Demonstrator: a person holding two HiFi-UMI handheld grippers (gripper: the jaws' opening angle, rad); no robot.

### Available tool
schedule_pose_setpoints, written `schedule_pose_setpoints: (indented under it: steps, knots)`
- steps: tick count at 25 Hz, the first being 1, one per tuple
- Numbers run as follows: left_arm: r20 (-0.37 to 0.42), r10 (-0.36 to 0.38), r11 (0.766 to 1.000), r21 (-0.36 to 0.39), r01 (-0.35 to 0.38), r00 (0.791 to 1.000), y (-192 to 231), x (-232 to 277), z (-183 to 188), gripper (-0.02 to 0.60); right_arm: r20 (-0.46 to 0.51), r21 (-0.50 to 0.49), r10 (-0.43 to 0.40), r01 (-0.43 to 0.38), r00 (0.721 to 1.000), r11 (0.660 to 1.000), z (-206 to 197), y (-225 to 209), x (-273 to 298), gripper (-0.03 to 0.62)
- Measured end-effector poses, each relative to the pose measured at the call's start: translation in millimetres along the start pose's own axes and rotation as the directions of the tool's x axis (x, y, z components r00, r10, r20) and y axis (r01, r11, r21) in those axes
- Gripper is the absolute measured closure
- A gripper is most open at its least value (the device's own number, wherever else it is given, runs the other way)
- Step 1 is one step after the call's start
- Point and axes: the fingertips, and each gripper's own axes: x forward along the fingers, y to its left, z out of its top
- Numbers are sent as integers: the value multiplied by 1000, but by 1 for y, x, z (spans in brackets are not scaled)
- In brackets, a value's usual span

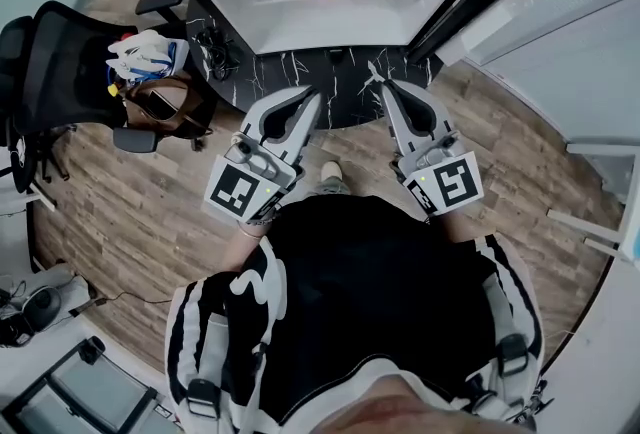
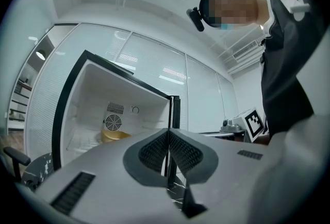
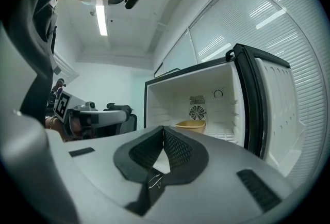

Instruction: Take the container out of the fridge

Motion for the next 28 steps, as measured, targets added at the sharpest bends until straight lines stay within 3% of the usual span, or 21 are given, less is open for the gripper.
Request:
schedule_pose_setpoints:
  steps: [28]
  knots:
    - [6,-67,997,-29,67,998,11,10,-12,569,-8,8,-79,79,997,997,-10,-12,4,582]
